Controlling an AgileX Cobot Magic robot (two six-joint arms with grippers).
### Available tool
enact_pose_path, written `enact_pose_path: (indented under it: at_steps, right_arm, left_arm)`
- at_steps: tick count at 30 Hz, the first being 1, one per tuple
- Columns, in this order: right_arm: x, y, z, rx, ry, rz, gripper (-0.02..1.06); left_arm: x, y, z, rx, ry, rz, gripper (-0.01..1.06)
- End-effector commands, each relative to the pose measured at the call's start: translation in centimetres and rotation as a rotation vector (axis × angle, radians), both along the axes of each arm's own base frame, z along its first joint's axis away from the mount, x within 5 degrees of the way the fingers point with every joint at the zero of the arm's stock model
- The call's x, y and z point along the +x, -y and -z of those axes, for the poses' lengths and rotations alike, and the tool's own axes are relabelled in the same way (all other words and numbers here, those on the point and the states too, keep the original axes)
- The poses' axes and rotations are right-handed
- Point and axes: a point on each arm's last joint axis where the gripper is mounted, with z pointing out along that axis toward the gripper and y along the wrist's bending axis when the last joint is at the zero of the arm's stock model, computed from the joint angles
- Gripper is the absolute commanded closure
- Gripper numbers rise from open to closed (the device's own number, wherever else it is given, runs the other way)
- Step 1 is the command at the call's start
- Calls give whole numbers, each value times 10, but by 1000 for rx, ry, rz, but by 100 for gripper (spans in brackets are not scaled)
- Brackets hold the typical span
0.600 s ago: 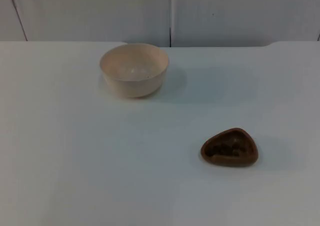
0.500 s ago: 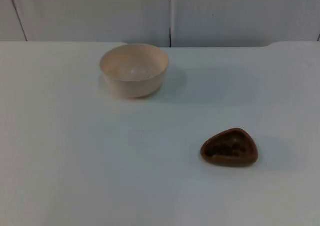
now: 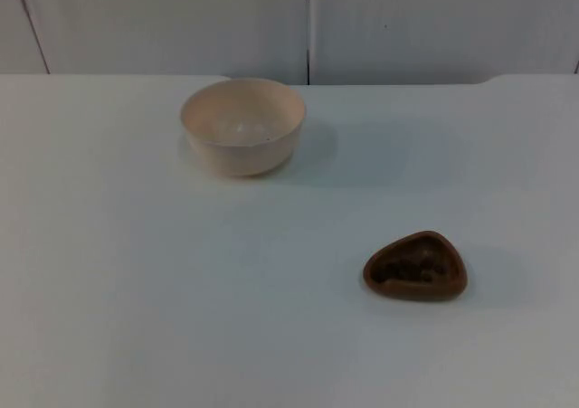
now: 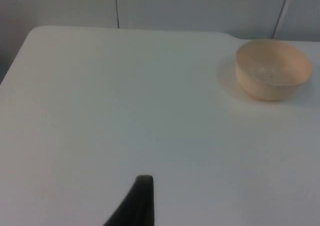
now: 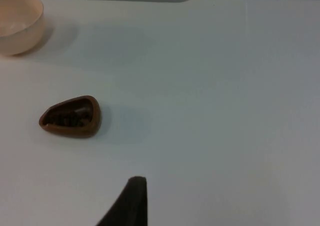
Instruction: Pick up the bowl with the left hand and pour the coffee beans from the cup into the bowl with the right hand.
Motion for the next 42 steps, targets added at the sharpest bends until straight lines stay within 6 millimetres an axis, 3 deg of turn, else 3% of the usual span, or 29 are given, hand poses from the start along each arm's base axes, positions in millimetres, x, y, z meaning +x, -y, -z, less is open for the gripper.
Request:
enact_pose_path:
  at_steps: [1, 14, 28, 42]
  right_arm:
    - [0, 0, 0, -10, 11, 3, -1]
    - [0, 0, 0, -10, 11, 3, -1]
    - [0, 0, 0, -10, 11, 3, -1]
    - [0, 0, 0, -10, 11, 3, -1]
  left_arm:
    - [3, 1, -5, -15, 10, 8, 0]
    - [35, 5, -33, -84, 14, 33, 0]
    - [65, 6, -47, -124, -38, 46, 0]
    - [110, 11, -77, -93, -88, 140, 0]
